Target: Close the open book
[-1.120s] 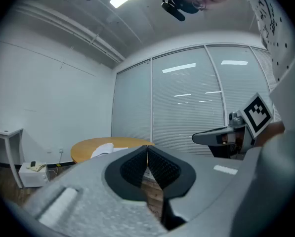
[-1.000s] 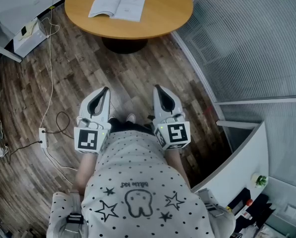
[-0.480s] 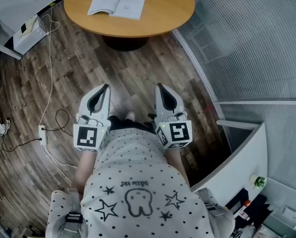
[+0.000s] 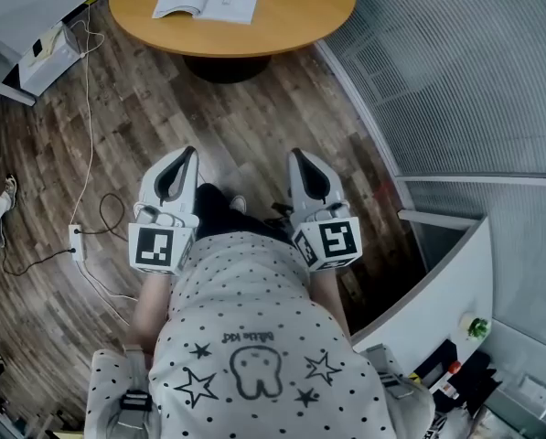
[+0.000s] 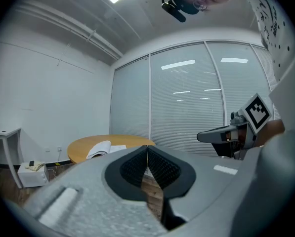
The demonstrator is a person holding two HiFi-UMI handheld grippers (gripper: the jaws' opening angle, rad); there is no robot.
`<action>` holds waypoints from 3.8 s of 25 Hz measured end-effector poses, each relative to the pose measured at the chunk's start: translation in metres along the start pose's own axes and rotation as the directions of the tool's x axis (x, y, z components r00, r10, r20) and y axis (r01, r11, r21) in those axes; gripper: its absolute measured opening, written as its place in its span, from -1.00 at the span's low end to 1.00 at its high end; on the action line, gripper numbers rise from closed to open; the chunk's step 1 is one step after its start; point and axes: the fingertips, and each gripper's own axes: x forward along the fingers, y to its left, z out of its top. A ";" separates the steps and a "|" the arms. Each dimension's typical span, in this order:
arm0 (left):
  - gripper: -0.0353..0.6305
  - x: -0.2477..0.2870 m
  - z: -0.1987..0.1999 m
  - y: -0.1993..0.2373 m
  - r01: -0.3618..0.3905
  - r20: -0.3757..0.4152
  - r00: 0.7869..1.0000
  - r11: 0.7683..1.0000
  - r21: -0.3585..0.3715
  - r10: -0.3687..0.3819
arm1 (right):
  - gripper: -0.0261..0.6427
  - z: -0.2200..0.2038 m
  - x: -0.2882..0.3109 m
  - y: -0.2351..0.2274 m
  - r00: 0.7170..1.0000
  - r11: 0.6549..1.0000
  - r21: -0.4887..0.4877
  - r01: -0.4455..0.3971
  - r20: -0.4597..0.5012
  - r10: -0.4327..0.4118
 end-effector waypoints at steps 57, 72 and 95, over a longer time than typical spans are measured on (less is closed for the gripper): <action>-0.86 0.189 0.014 0.233 -0.034 -0.027 0.999 0.997 -0.074 0.032 | -0.91 0.068 0.284 -0.035 0.999 1.000 0.013 -0.004 -0.054 0.005; -0.86 0.183 0.004 0.248 -0.063 -0.046 0.997 0.993 -0.099 0.059 | -0.91 0.061 0.291 -0.028 0.997 1.000 0.017 -0.006 -0.083 0.008; -0.86 0.302 0.011 0.279 -0.196 -0.099 0.977 0.976 -0.092 0.187 | -0.91 0.080 0.390 -0.125 0.989 0.994 0.029 -0.102 -0.108 0.105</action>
